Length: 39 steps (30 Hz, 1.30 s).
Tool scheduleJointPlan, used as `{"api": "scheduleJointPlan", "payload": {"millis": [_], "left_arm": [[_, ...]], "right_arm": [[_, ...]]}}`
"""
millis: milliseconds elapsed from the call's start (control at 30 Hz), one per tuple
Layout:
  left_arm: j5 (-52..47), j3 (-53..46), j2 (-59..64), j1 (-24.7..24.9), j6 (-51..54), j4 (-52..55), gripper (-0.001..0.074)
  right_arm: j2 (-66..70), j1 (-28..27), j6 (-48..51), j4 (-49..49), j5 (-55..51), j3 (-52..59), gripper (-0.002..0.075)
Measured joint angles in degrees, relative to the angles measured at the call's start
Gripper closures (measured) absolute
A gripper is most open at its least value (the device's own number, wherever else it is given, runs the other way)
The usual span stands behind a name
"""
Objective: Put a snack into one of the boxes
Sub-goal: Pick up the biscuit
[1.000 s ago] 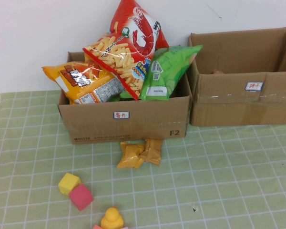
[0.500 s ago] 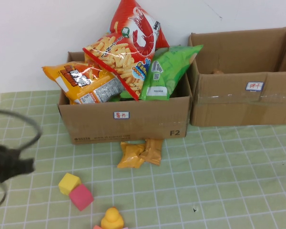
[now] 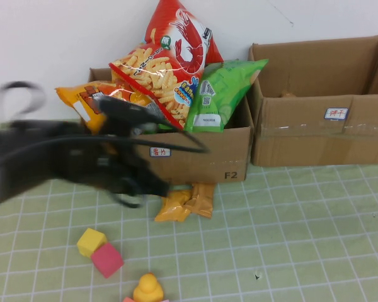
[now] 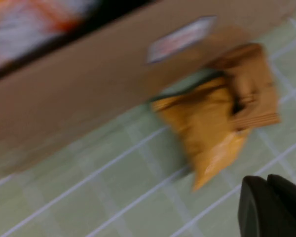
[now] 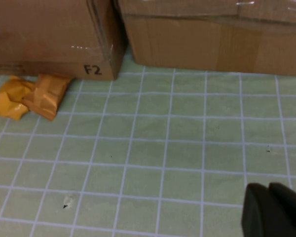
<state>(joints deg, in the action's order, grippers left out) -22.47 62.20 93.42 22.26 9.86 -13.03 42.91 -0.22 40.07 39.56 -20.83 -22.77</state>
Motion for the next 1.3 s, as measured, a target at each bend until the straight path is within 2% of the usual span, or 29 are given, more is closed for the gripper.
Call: {"api": "scheduleJointPlan", "payload": {"millis": [133, 233, 300, 367, 500, 567, 667, 900, 967, 1200, 1300], "left_arm": [[-2.5, 7.0, 8.7, 4.0, -3.9, 3.5, 0.0735], [-6.7, 12.6, 14.4, 5.3, -8.0, 7.6, 0.0694], [-10.4, 16.1, 17.7, 5.9, -10.2, 10.8, 0.0616], [-12.7, 18.7, 20.2, 6.1, -12.5, 13.0, 0.05], [-12.4, 20.5, 23.3, 6.2, -14.0, 15.0, 0.0294], [-11.1, 20.7, 24.4, 6.2, -14.2, 15.3, 0.0251], [-10.3, 20.7, 26.3, 6.2, -14.7, 15.5, 0.0225], [-7.9, 21.3, 27.7, 6.2, -15.3, 17.6, 0.0237], [-7.9, 21.3, 27.7, 6.3, -15.3, 17.9, 0.0279], [-8.8, 21.4, 27.8, 6.3, -15.3, 18.1, 0.0534], [-9.3, 21.5, 27.8, 6.3, -15.3, 18.1, 0.0592]], "right_arm": [[0.1, 0.0, 0.6, 1.2, 0.0, 0.0, 0.0728], [0.1, 0.0, 1.7, 1.7, 0.1, 0.0, 0.0728], [0.1, 0.0, 2.4, 1.8, 0.1, 0.0, 0.0728], [0.1, 0.0, 2.6, 1.9, 0.2, 0.0, 0.0728], [0.1, 0.0, 3.0, 2.3, 0.2, 0.0, 0.0728], [0.1, 0.0, 3.1, 2.5, 0.2, 0.1, 0.0728], [0.1, 0.0, 3.1, 2.6, 0.2, 0.2, 0.0728], [0.1, 0.0, 3.1, 2.6, 0.2, 0.2, 0.0728], [0.1, 0.0, 3.1, 2.7, 0.2, 0.2, 0.0728], [0.1, 0.0, 3.2, 3.5, 0.2, 0.2, 0.0728], [0.1, 0.0, 3.3, 3.9, 0.2, 0.2, 0.0728]]}}
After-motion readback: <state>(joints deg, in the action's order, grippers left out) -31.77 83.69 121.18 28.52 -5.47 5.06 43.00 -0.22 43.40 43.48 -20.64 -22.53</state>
